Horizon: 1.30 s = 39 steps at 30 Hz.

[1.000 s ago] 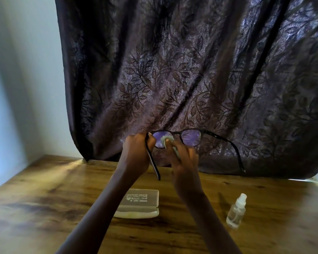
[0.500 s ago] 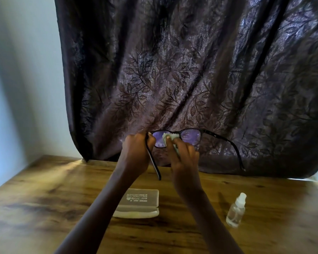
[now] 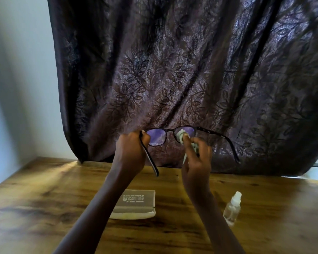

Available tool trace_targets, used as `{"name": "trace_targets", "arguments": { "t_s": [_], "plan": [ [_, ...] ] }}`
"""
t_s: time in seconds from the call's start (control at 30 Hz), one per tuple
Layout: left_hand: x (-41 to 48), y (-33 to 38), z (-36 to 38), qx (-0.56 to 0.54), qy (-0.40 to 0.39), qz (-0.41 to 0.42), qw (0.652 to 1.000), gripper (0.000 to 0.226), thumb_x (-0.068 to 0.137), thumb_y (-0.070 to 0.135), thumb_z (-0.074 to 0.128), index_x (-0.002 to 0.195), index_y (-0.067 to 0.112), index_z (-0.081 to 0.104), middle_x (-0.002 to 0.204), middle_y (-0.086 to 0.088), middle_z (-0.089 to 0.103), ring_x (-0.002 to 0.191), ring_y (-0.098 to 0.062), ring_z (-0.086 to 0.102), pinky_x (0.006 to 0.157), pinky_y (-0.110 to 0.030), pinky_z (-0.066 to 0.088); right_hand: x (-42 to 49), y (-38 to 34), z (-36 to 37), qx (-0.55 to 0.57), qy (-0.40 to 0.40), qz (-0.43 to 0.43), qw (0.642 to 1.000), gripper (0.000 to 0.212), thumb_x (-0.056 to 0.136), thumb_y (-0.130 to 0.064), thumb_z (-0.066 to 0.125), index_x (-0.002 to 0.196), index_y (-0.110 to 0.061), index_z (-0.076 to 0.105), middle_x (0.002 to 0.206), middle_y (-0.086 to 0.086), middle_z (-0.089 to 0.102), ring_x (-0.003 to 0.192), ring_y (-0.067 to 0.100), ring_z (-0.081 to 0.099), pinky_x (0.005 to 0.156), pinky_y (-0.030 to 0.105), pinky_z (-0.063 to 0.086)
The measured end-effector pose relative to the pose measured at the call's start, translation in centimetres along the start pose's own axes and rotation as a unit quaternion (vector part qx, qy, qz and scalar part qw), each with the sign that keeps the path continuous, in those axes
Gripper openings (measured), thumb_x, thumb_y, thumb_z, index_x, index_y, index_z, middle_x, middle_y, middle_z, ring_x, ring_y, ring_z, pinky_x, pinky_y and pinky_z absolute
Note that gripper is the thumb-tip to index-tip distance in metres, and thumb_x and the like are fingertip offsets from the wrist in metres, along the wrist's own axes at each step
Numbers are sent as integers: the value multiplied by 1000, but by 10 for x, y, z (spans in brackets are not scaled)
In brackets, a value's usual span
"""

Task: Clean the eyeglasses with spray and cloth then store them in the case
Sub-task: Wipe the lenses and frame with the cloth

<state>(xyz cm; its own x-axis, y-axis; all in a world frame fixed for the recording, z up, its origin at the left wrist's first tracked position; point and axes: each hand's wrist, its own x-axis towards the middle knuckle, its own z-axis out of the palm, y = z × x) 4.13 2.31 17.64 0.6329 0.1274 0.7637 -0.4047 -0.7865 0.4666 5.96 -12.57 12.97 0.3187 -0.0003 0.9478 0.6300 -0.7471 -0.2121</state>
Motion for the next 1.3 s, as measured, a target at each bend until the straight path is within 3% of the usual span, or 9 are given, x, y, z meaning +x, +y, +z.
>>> {"name": "trace_targets", "arguments": {
  "t_s": [0.13, 0.3, 0.43, 0.57, 0.67, 0.8, 0.93, 1.03, 1.3],
  "plan": [
    [-2, 5, 2, -1, 0, 21, 1000, 25, 75, 10, 42, 54, -3, 46, 50, -24, 51, 45, -43, 49, 43, -45, 41, 17, 2, 4, -17, 6, 10, 1000, 44, 65, 26, 51, 108, 17, 58, 98, 35, 59, 90, 36, 50, 72, 47, 52],
    [1, 2, -1, -7, 3, -27, 1000, 29, 77, 21, 39, 53, 6, 42, 50, -20, 49, 46, -36, 44, 47, -43, 37, 10, 4, 2, -15, -31, -44, 998, 38, 76, 6, 39, 105, 13, 62, 96, 31, 62, 92, 24, 39, 74, 45, 54],
    [3, -4, -1, 39, -10, -35, 999, 30, 78, 23, 41, 52, 11, 35, 56, -22, 52, 52, -39, 47, 49, -39, 35, 3, 13, -6, -45, -33, -33, 998, 38, 70, 17, 51, 107, 12, 61, 97, 31, 63, 94, 27, 42, 70, 50, 56],
    [-1, 0, 7, -15, 8, -21, 1000, 32, 77, 23, 37, 59, -2, 48, 51, -18, 46, 52, -23, 41, 52, -39, 38, 19, 13, -6, -78, 4, -6, 997, 52, 55, 27, 70, 105, 17, 60, 97, 34, 62, 94, 36, 51, 73, 49, 52],
    [-1, 3, 11, -26, 22, -17, 999, 35, 77, 22, 36, 65, -6, 53, 58, -27, 55, 55, -35, 49, 59, -35, 38, 27, 4, 0, -71, 1, -30, 997, 36, 71, 17, 55, 107, 18, 58, 97, 34, 62, 90, 30, 47, 68, 42, 54],
    [0, 2, 1, -3, 6, 4, 1000, 26, 74, 13, 40, 55, -4, 45, 51, -26, 51, 49, -43, 51, 46, -47, 42, 15, 3, 3, -65, -36, -82, 994, 39, 73, 7, 41, 105, 14, 61, 94, 30, 65, 88, 24, 39, 69, 41, 54],
    [1, 0, -4, 7, 13, -41, 999, 27, 77, 20, 41, 54, 6, 42, 55, -25, 53, 54, -45, 50, 50, -46, 41, 2, 14, -5, -83, -54, -68, 993, 54, 57, 25, 67, 109, 13, 59, 103, 30, 59, 88, 25, 38, 68, 43, 56],
    [0, 2, -2, 5, 8, -22, 1000, 28, 83, 10, 47, 57, -1, 46, 53, -25, 53, 50, -43, 50, 47, -48, 41, 9, 15, -6, -116, -23, -42, 992, 57, 54, 25, 72, 108, 15, 59, 102, 33, 61, 88, 26, 38, 69, 44, 53],
    [2, 3, 0, -15, 1, -10, 1000, 27, 76, 17, 39, 52, 6, 42, 47, -20, 47, 42, -26, 41, 44, -45, 39, 14, 2, 0, -76, -47, -79, 993, 41, 73, 7, 39, 108, 15, 59, 97, 32, 64, 86, 22, 37, 68, 39, 54]
  ]
}}
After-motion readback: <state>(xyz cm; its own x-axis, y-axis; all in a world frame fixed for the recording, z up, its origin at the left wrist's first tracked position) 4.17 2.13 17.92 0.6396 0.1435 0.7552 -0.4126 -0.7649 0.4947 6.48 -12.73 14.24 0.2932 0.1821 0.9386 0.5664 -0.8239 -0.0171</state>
